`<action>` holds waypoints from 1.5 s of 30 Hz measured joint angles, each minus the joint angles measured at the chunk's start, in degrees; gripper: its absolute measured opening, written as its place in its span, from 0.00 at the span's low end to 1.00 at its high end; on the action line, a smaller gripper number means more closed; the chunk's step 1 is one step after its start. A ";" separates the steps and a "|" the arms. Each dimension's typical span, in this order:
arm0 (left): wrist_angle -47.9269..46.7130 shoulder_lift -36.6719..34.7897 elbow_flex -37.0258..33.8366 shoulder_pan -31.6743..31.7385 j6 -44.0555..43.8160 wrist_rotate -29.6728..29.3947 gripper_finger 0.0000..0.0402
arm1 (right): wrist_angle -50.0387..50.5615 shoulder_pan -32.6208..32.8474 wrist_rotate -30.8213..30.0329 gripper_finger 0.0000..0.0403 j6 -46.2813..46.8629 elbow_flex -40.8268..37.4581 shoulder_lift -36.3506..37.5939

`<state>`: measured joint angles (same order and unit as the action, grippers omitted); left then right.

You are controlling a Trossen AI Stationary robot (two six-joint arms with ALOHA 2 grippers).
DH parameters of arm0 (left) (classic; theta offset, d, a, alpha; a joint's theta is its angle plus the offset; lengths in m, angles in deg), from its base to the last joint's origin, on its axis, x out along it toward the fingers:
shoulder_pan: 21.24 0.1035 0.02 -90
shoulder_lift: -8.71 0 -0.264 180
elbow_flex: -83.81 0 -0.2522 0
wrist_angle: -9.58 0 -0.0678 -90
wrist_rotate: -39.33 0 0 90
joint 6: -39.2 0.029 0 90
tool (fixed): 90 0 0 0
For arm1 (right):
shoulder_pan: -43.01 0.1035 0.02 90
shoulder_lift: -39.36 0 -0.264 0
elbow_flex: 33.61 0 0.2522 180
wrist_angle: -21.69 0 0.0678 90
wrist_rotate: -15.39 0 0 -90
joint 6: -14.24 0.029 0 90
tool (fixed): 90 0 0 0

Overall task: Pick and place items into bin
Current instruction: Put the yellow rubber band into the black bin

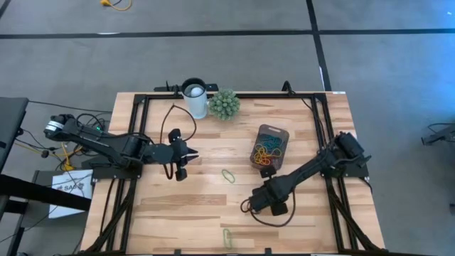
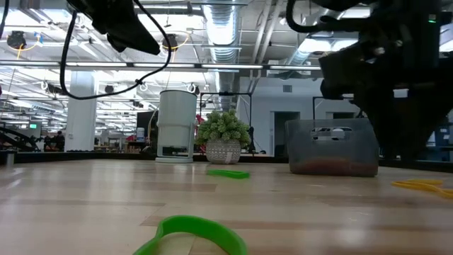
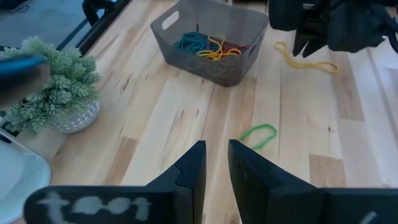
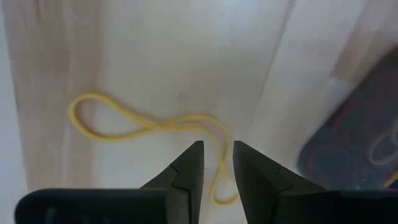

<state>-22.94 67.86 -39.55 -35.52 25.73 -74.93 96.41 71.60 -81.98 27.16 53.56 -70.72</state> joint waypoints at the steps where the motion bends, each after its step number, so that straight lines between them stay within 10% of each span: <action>1: -0.13 0.00 0.00 0.00 -0.02 0.05 0.15 | -0.54 -0.29 0.01 0.20 0.02 0.02 0.08; 45: -1.03 -0.02 0.00 0.00 -0.74 -0.05 0.15 | -8.35 0.67 -5.61 0.20 2.61 -7.87 0.21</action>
<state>-23.97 67.84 -39.55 -35.52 24.99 -74.98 88.05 72.27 -87.59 29.78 45.69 -70.51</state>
